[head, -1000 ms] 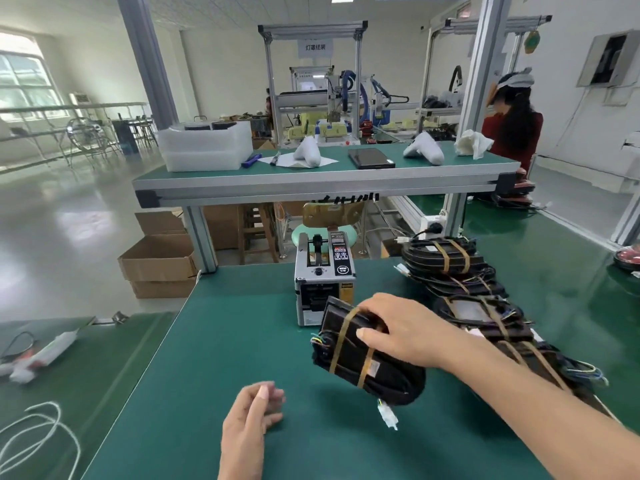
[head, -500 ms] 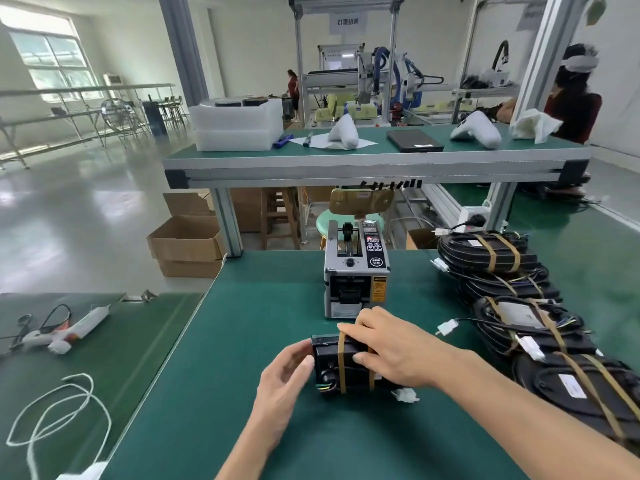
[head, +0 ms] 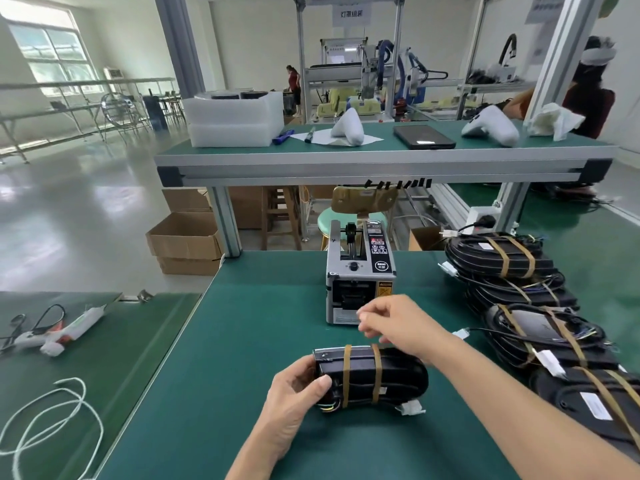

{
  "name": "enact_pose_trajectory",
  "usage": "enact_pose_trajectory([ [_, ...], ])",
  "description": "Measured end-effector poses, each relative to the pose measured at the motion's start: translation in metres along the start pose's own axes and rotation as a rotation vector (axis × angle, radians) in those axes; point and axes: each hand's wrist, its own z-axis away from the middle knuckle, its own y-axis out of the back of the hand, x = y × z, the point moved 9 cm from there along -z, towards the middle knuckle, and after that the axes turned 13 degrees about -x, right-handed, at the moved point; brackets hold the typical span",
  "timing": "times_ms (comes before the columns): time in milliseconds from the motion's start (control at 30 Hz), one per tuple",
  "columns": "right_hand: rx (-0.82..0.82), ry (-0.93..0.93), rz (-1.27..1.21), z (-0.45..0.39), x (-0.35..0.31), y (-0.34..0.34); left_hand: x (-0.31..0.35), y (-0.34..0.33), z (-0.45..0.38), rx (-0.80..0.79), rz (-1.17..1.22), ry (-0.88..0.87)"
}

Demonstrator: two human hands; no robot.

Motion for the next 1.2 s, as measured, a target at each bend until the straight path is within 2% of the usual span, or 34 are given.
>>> enact_pose_trajectory([
  [67,0.163,-0.113,-0.133,-0.013,0.014,0.007,0.001,-0.002,0.0,-0.014,0.011,-0.008],
  [167,0.267,-0.212,-0.312,-0.027,0.026,0.005,0.003,-0.003,0.001,-0.015,0.028,-0.016],
  [267,0.319,-0.265,-0.483,-0.035,0.03,0.01,0.003,-0.002,0.002,-0.017,0.032,-0.019],
  [433,0.287,-0.319,-0.714,-0.041,0.03,0.001,-0.001,-0.003,0.001,-0.029,0.058,-0.021],
  [533,0.363,-0.343,-0.836,-0.041,0.03,-0.006,-0.002,-0.004,0.001,-0.036,0.077,-0.023],
  [733,0.521,-0.366,-0.915,-0.042,0.028,-0.011,-0.002,-0.004,0.002,-0.043,0.097,-0.022],
  [1200,0.66,-0.42,-0.944,-0.046,0.038,-0.016,0.004,-0.008,0.004,-0.043,0.111,-0.035],
])
